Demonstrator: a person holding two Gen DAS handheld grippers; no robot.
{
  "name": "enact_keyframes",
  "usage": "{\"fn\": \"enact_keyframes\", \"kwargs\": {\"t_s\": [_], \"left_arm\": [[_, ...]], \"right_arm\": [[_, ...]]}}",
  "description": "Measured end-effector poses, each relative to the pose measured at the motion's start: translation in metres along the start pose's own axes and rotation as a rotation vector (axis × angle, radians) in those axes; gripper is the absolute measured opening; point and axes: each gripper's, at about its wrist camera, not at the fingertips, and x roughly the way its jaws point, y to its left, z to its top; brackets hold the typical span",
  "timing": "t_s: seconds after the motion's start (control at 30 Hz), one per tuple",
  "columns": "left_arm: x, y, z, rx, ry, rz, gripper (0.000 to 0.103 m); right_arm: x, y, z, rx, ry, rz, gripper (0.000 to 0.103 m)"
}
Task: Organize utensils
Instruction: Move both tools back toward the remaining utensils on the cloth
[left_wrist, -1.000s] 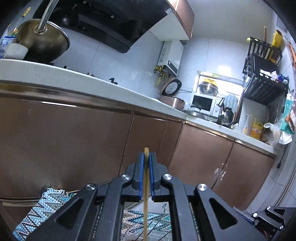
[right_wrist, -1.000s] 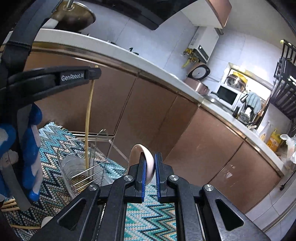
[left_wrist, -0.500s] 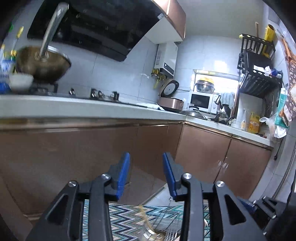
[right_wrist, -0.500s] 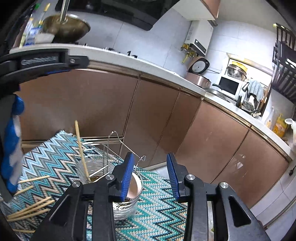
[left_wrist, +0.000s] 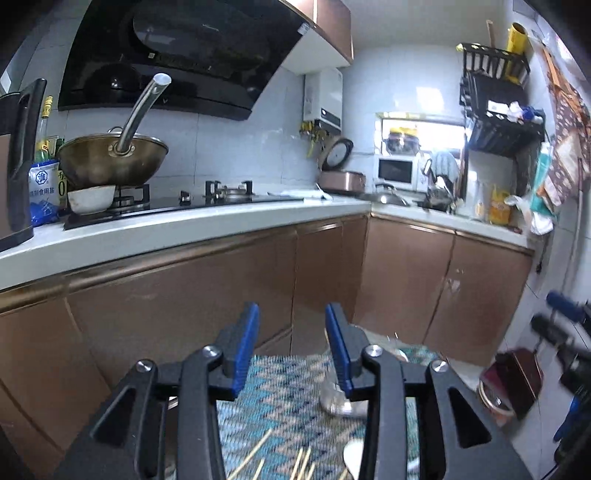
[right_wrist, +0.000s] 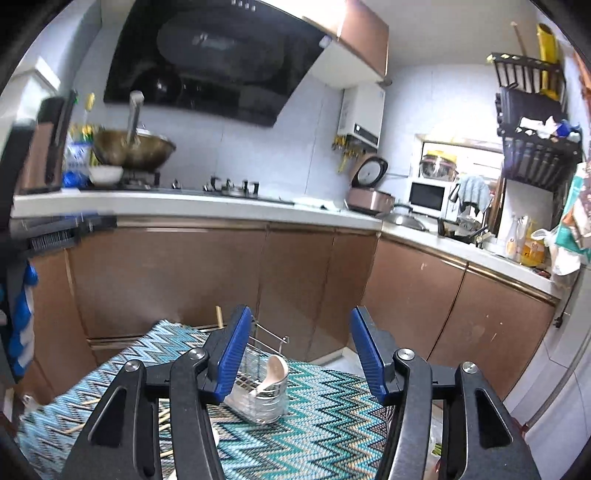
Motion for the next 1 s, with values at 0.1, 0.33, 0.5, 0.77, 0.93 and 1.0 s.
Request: {"fn": "enact_keyframes", "kwargs": {"t_s": [0.1,0.33,0.5,0.77,0.93,1.0], "left_arm": [[-0.018,-0.001,-0.005,0.026,0.041,-0.018,0.036],[-0.036,-0.001,-0.025,0.071,0.183,-0.096,0.035],[-0.011,0.003,-0.047,0.055,0.333,-0.178,0.033],[0.074,0.001,-0.101,0.005,0.621,-0.282,0.025],[0.129,-0.01,-0.137,0.007,0.773,-0.316,0.021],[0.145,-0.011,-0.149,0.004,0.811,-0.318,0.02]], "right_arm": [[-0.032,0.002,0.004,0.011,-0.017,0.015,0.055],[-0.073,0.004,-0.006,0.064,-0.019,0.066,0.055],[-0.073,0.002,-0.025,0.095,0.025,0.088,0.055],[-0.034,-0.014,-0.075,0.146,0.167,0.106,0.055],[0.003,-0.028,-0.119,0.205,0.278,0.133,0.055],[0.017,-0.034,-0.131,0.226,0.308,0.155,0.055]]}}
